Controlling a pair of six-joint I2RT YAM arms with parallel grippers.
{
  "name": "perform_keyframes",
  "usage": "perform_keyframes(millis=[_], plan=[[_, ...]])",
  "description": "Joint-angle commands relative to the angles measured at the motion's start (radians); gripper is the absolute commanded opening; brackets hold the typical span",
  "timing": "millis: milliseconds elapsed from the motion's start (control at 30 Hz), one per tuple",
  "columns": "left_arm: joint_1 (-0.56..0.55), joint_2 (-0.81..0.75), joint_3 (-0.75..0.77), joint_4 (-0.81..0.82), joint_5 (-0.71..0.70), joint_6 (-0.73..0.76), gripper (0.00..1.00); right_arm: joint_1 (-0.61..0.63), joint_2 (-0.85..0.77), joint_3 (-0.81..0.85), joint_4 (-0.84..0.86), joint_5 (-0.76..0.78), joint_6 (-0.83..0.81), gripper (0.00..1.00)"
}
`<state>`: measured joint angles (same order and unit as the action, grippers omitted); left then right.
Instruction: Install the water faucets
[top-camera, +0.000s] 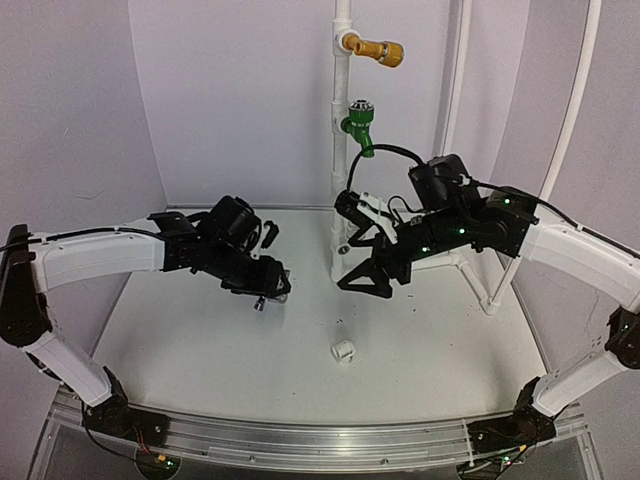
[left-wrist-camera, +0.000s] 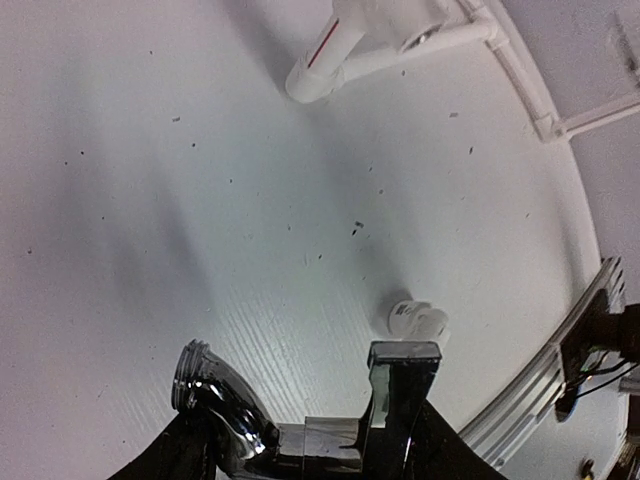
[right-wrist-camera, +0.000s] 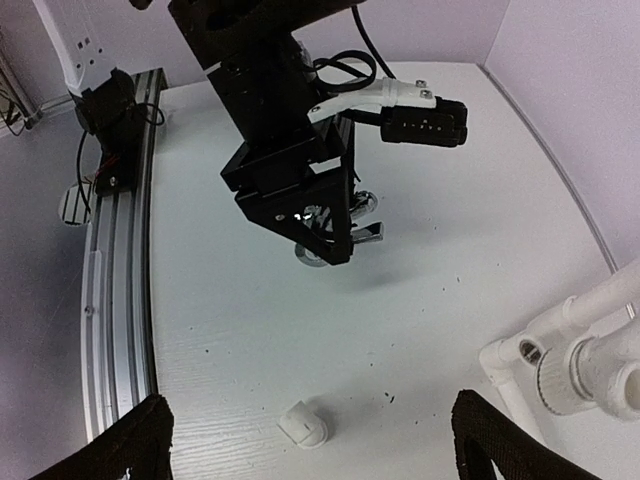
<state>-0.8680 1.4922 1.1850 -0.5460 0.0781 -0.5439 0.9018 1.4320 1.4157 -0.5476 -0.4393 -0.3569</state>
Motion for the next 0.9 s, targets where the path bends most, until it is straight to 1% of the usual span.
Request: perform_keyframes(millis=[0,167,367,567,700,767,867], plan=[[0.010,-0.126,-0.043,0.174,-0.030,-0.096,0.46,0.027,0.039,0.040,0.138,-0.006,0.084,0.91],[0.010,-0.220,-0.096,0.261,-0.069,-0.168,0.46,0.074,0.091,0.048,0.217,0.045,0.136,0.86],[0.012,-0.354,-0.179,0.373,-0.140,-0.247,0.47,0.147,0.193,0.191,0.209,0.143,0.169,0.81],[0.014,-0.448,-0.217,0.413,-0.202,-0.320,0.48,0.173,0.284,0.252,0.246,0.289,0.227,0.79],[0.015,-0.482,-0.244,0.456,-0.228,-0.392,0.49,0.180,0.340,0.272,0.284,0.304,0.275,0.75],[0.015,-0.495,-0.257,0.493,-0.233,-0.419,0.50,0.183,0.371,0.311,0.287,0.292,0.288,0.75],[0.015,-0.512,-0.280,0.538,-0.243,-0.456,0.50,0.186,0.409,0.385,0.287,0.278,0.292,0.71]])
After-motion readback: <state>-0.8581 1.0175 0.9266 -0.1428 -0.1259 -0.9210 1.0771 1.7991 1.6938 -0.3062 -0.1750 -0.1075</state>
